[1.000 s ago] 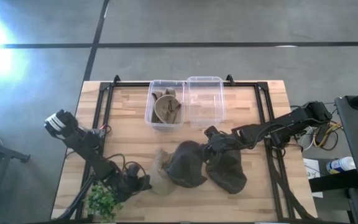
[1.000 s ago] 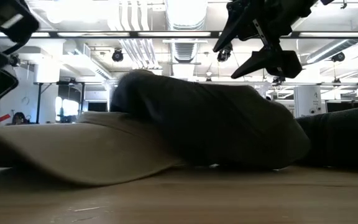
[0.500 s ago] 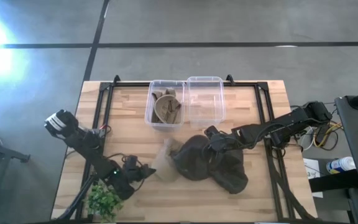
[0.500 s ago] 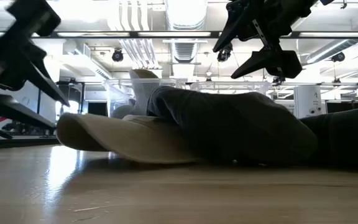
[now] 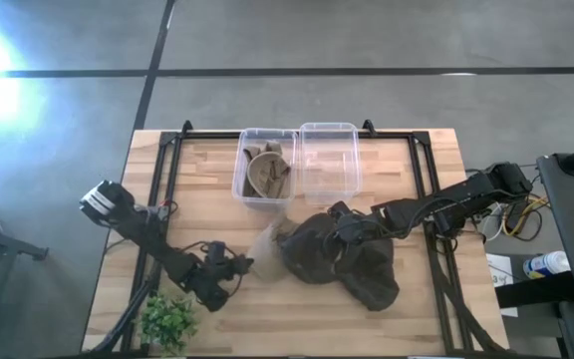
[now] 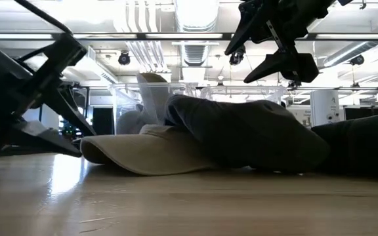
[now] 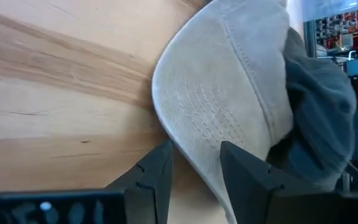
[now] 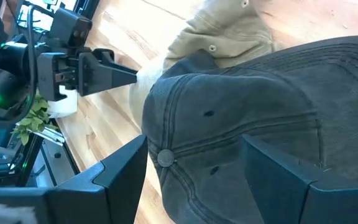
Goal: Pick & Place hat
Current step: Put the brown cap into the left transparent bin
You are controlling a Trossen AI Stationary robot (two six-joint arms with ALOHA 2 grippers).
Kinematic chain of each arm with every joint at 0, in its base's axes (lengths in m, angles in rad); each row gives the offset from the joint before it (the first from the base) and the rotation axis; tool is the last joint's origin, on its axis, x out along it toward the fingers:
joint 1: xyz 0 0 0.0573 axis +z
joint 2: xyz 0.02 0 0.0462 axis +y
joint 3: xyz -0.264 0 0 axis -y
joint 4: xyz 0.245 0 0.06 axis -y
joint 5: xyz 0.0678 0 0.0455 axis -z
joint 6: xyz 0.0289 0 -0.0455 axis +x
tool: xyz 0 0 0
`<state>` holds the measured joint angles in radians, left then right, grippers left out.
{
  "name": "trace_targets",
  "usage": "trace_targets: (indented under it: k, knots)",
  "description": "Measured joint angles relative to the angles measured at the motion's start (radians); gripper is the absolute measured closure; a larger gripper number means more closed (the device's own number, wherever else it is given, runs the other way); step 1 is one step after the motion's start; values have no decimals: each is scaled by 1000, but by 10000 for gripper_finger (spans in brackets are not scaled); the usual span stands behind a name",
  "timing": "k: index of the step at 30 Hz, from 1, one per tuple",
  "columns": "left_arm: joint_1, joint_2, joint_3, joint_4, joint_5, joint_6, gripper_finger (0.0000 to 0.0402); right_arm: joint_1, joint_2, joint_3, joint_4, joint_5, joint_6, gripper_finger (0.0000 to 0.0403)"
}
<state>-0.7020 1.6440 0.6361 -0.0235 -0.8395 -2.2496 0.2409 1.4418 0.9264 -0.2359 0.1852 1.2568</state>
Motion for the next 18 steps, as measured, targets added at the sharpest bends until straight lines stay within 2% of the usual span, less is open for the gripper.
trace_targets:
  k: [4, 6, 14, 18]
  knots:
    - [16, 20, 2, 6, 86, 11, 274, 0, 0, 0, 0, 0, 0, 156]
    - [16, 23, 2, 8, 94, 16, 274, 0, 0, 0, 0, 0, 0, 156]
    - [26, 23, 36, 24, -121, 19, 274, 0, 0, 0, 0, -1, 0, 156]
    - [40, 23, 45, 47, -168, 71, 274, 1, 0, 0, -9, -7, 40, 156]
